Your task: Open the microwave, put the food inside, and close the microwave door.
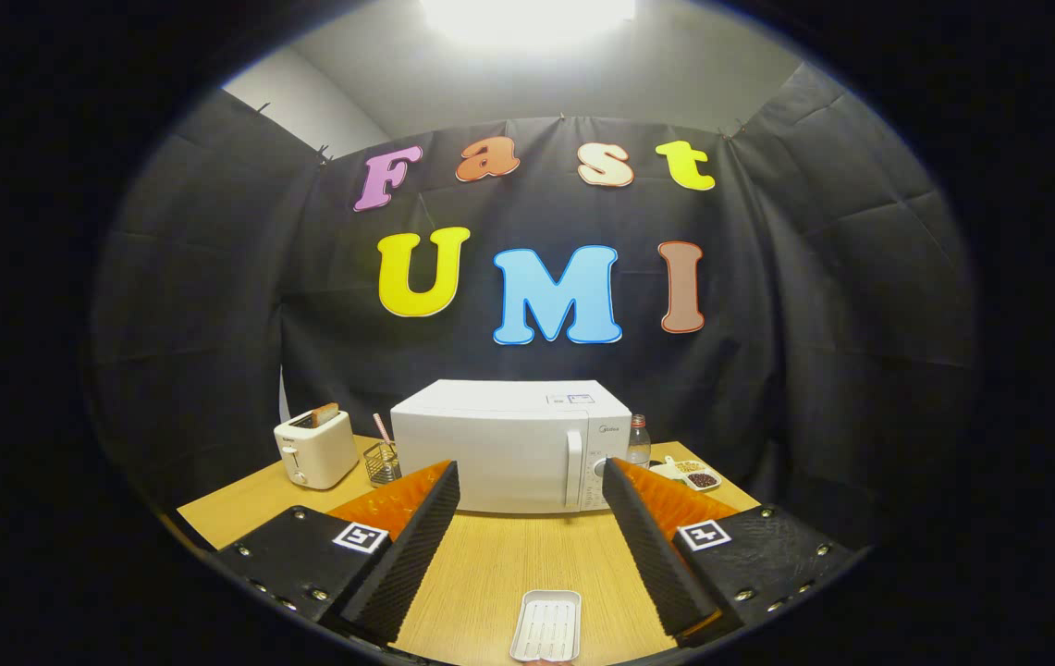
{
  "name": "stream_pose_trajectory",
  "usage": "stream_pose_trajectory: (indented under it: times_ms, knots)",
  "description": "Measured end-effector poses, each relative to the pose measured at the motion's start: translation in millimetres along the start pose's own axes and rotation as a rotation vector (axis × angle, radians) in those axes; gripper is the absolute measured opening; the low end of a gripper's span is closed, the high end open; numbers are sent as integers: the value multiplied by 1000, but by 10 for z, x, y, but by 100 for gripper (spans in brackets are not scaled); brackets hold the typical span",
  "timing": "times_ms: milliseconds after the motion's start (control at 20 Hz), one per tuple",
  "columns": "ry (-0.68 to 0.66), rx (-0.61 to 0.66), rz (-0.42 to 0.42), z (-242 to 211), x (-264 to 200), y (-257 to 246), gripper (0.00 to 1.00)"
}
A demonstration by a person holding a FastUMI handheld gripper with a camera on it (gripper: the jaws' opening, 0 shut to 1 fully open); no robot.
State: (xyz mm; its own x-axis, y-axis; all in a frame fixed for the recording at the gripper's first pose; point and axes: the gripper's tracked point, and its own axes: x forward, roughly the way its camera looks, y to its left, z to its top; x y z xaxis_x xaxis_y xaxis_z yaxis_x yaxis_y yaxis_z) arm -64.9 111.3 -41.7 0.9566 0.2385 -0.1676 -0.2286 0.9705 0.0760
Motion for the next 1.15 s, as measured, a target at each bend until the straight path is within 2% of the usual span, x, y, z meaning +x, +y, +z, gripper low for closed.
stream_pose_trajectory:
  times_ms: [1150]
  knots:
    - [4,1,-54,20,119,-108,97]
